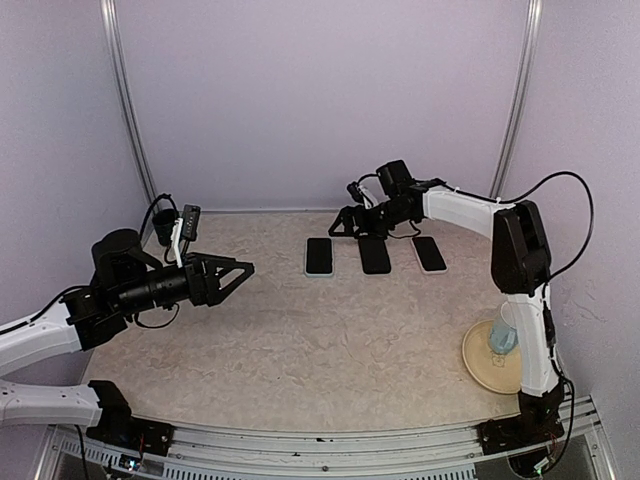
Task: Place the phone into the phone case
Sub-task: Reset both arms
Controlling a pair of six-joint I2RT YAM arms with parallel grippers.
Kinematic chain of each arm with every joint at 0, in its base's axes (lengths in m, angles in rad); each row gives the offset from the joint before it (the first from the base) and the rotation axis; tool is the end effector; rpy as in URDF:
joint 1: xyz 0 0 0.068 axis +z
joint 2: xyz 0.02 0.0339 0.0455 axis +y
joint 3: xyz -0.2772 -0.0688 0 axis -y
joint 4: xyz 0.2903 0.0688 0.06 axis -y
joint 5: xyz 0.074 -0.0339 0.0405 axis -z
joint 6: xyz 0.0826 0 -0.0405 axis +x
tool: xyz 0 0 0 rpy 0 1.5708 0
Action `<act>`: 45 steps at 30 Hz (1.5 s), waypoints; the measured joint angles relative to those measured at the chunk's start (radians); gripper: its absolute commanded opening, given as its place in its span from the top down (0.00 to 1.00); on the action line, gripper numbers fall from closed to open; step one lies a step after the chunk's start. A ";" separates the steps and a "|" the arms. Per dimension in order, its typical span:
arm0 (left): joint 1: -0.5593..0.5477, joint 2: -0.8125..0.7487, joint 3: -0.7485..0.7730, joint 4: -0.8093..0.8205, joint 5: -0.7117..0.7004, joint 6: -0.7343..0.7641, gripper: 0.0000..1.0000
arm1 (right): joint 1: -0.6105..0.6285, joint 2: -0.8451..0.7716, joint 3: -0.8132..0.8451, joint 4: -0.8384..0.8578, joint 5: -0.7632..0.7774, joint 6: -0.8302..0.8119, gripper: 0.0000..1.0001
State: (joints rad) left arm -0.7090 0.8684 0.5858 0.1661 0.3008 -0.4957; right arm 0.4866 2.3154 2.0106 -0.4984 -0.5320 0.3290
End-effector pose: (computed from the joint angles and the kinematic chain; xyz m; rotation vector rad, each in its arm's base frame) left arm 0.2029 -0.2063 0.2840 0.4338 1.7674 -1.1345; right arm 0.5139 0.3193 0.1830 -0.4625 2.4260 1.0072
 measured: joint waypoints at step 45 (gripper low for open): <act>0.135 -0.084 0.095 -0.256 -0.236 0.173 0.01 | 0.019 -1.536 -1.344 0.342 0.550 -0.129 0.00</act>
State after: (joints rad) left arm -0.5743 0.7841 0.6811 -0.0898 0.0647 -0.3229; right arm 0.5060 0.7792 0.6670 -0.1562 0.0185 0.2005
